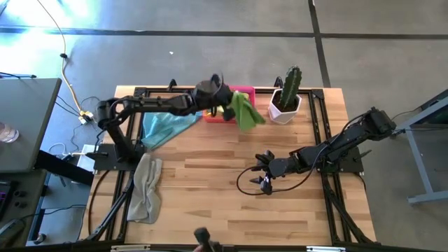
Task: Fold microfiber towels
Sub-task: Put the green microfiber cloth into the pink bin
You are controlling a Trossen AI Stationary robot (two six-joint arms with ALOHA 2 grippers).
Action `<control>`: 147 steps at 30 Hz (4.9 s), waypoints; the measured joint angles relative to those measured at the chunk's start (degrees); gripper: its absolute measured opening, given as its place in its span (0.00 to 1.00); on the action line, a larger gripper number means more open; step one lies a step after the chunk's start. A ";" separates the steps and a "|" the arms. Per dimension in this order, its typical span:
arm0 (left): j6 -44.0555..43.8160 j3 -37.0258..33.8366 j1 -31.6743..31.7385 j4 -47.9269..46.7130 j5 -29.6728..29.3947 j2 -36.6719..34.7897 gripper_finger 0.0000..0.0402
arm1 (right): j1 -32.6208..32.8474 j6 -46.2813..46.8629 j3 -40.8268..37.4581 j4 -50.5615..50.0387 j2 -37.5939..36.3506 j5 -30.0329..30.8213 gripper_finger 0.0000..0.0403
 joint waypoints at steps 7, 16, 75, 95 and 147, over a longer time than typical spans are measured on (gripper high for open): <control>-13.98 0.11 4.67 -0.96 -2.53 4.30 0.00 | 0.00 0.00 0.00 -0.03 0.00 0.00 0.59; -27.65 0.07 7.99 -6.55 -11.52 7.34 0.00 | -0.01 0.01 0.00 -0.02 0.00 0.00 0.59; -0.69 0.11 1.89 -32.76 -27.53 6.85 0.47 | 0.00 0.00 0.00 -0.02 0.00 0.00 0.59; 26.14 0.11 -9.59 -21.75 -42.30 6.83 0.46 | -1.49 -11.23 -0.04 6.36 -0.05 10.23 0.59; -43.31 0.07 -50.26 -62.37 -22.55 -8.05 0.46 | -38.94 -11.26 36.86 -20.54 25.09 -3.68 0.52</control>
